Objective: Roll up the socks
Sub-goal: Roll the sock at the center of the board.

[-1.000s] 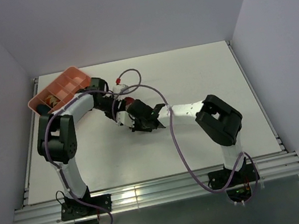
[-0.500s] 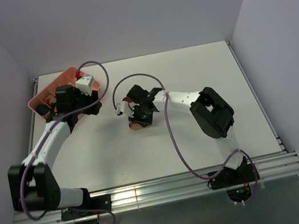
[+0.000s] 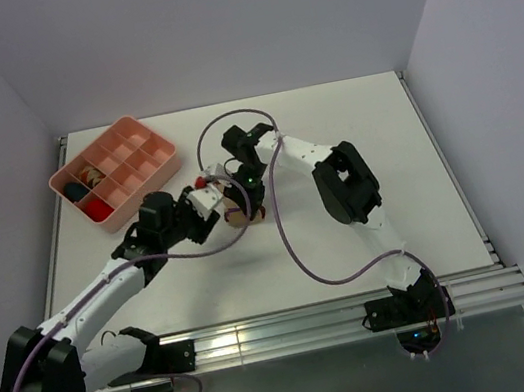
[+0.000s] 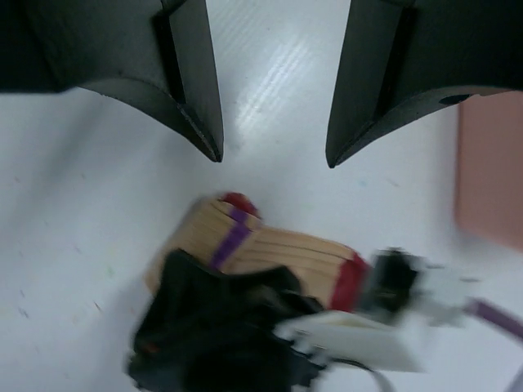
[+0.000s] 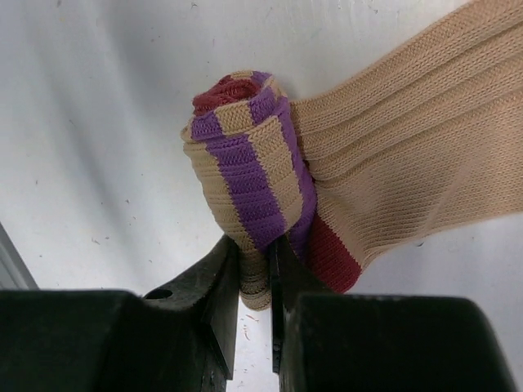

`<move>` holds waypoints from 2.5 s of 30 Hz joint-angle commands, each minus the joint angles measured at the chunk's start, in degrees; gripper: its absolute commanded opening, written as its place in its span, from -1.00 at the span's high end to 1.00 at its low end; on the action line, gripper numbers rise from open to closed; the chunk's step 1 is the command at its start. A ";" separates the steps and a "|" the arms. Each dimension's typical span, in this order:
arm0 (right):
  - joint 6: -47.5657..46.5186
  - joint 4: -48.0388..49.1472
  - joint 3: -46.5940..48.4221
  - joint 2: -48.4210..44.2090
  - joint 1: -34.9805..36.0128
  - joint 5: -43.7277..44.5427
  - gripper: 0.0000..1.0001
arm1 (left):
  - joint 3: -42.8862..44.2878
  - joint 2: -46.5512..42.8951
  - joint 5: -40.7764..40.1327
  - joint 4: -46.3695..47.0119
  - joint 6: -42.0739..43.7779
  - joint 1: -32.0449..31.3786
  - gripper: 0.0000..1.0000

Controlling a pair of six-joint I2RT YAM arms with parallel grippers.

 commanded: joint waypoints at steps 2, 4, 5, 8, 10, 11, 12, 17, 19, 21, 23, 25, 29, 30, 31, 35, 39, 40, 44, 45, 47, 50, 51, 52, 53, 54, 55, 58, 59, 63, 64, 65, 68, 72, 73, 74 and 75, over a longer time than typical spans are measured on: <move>-2.18 -8.93 1.45 6.18 0.47 -0.42 1.00 | -1.77 2.64 -2.59 3.98 7.47 -5.59 -0.17; -2.62 -9.11 1.37 6.45 0.38 -0.85 1.00 | -1.86 4.23 -3.21 5.22 9.41 -7.97 -0.17; -2.62 -8.94 1.11 6.36 0.38 -1.12 1.00 | -2.03 5.72 -3.73 6.18 11.42 -8.58 -0.16; -2.97 -9.20 1.10 6.97 0.38 -1.12 1.00 | -2.30 8.62 -3.74 10.48 14.68 -10.61 -0.17; -3.24 -10.08 1.54 7.33 0.30 -1.38 1.00 | -1.78 11.51 -3.21 12.25 16.44 -11.31 -0.17; -3.15 -10.34 1.72 7.50 0.30 -1.04 1.00 | -1.16 12.66 -3.04 12.08 16.80 -11.40 -0.16; -3.06 -10.43 1.81 7.85 0.30 -1.03 1.00 | -0.64 13.81 -2.95 11.56 17.15 -11.66 -0.16; -3.33 -10.69 1.54 8.30 0.03 -1.56 1.00 | 0.42 18.21 -3.56 11.20 20.32 -12.72 -0.16; -3.24 -10.96 1.81 8.56 -0.06 -1.56 1.00 | 0.60 18.56 -3.82 10.85 21.02 -13.33 -0.15; -3.24 -11.22 2.16 9.00 -0.06 -1.56 1.00 | 0.60 19.18 -4.44 11.20 21.37 -14.03 -0.15; -3.06 -11.22 2.16 9.26 -0.14 -1.47 1.00 | 0.34 19.62 -5.40 12.25 21.64 -14.56 -0.15; -2.97 -11.48 2.51 9.53 -0.14 -1.38 1.00 | 0.16 19.71 -5.67 12.87 21.99 -15.35 -0.14; -2.71 -11.92 2.86 10.14 -0.23 -1.30 1.00 | 0.86 20.76 -5.76 12.43 22.95 -16.23 -0.15; -2.62 -11.92 3.04 10.23 -0.23 -1.21 1.00 | 1.21 21.11 -5.85 11.21 23.13 -16.32 -0.15; -2.53 -11.84 2.95 10.14 -0.23 -1.30 1.00 | 1.65 21.72 -6.02 10.76 23.22 -16.41 -0.15; -2.27 -11.66 3.04 10.14 -0.23 -1.47 1.00 | 2.79 23.75 -7.16 7.87 23.66 -17.02 -0.14; -2.10 -11.93 3.30 10.58 -0.32 -1.38 1.00 | 3.59 25.33 -7.08 5.40 23.04 -17.55 -0.12; -1.92 -11.92 3.39 10.67 -0.41 -1.38 1.00 | 3.68 25.94 -7.16 4.96 22.52 -17.64 -0.11; -1.83 -12.28 3.65 10.93 -0.49 -1.56 1.00 | 4.11 28.14 -8.22 2.68 21.64 -18.34 -0.01; -1.74 -12.02 3.57 10.85 -0.49 -1.56 1.00 | 4.90 28.67 -8.13 2.07 21.03 -18.52 0.03; -1.57 -11.58 3.13 10.41 -0.58 -1.82 1.00 | 5.87 30.07 -7.87 -0.21 20.06 -18.70 0.28; -0.69 -10.52 2.51 9.44 -1.02 -2.43 1.00 | 8.24 31.74 -7.34 -4.08 18.30 -18.70 0.74; -0.34 -9.65 1.81 8.92 -1.11 -2.70 0.99 | 8.86 32.27 -7.25 -5.14 17.69 -18.61 0.83; 0.01 -9.12 1.37 7.52 -1.54 -3.05 0.92 | 10.17 32.88 -6.99 -6.19 16.81 -18.61 0.98; 0.28 -8.33 -0.02 6.81 -1.81 -4.10 0.86 | 10.70 33.15 -6.21 -6.99 16.63 -18.61 0.99; 1.15 -6.41 -0.91 5.84 -2.16 -4.80 0.70 | 11.84 33.41 -5.76 -8.73 16.02 -18.61 0.99; 1.77 -5.17 -1.70 3.66 -2.77 -5.51 0.61 | 12.37 33.68 -5.15 -9.36 15.40 -18.61 0.99; 4.75 1.24 -6.09 -1.87 -3.74 -6.66 0.35 | 14.04 34.21 -2.61 -11.56 12.59 -17.82 0.99; 7.02 5.09 -8.36 -3.29 -4.36 -6.57 0.29 | 14.48 34.38 -1.12 -12.00 11.89 -16.95 0.99; 14.41 15.56 -14.53 -10.59 -7.25 -6.40 0.02 | 16.06 34.30 3.37 -13.93 8.29 -14.48 0.99; 16.08 17.67 -15.85 -13.56 -7.96 -5.52 0.00 | 16.33 34.56 4.69 -14.81 8.10 -13.87 0.99; 20.62 22.48 -18.56 -15.24 -8.66 -4.30 -0.02 | 16.68 34.82 5.83 -15.51 8.10 -12.73 0.99; 29.68 31.80 -24.44 -21.75 -12.26 0.19 -0.07 | 18.96 37.19 9.78 -19.81 8.10 -11.06 0.99; 40.25 41.32 -32.63 -32.27 -18.84 6.86 -0.09 | 24.75 41.93 16.29 -27.10 8.28 -9.12 0.99; 41.57 43.16 -34.65 -34.48 -19.65 9.23 -0.09 | 25.81 42.81 19.00 -28.43 8.37 -8.51 0.99; 42.89 47.10 -39.02 -36.77 -20.44 10.21 -0.10 | 26.87 43.78 20.07 -31.40 8.89 -7.54 0.99; 43.17 48.79 -41.15 -41.32 -20.97 11.17 -0.10 | 28.79 45.44 21.12 -32.38 8.72 -7.10 0.99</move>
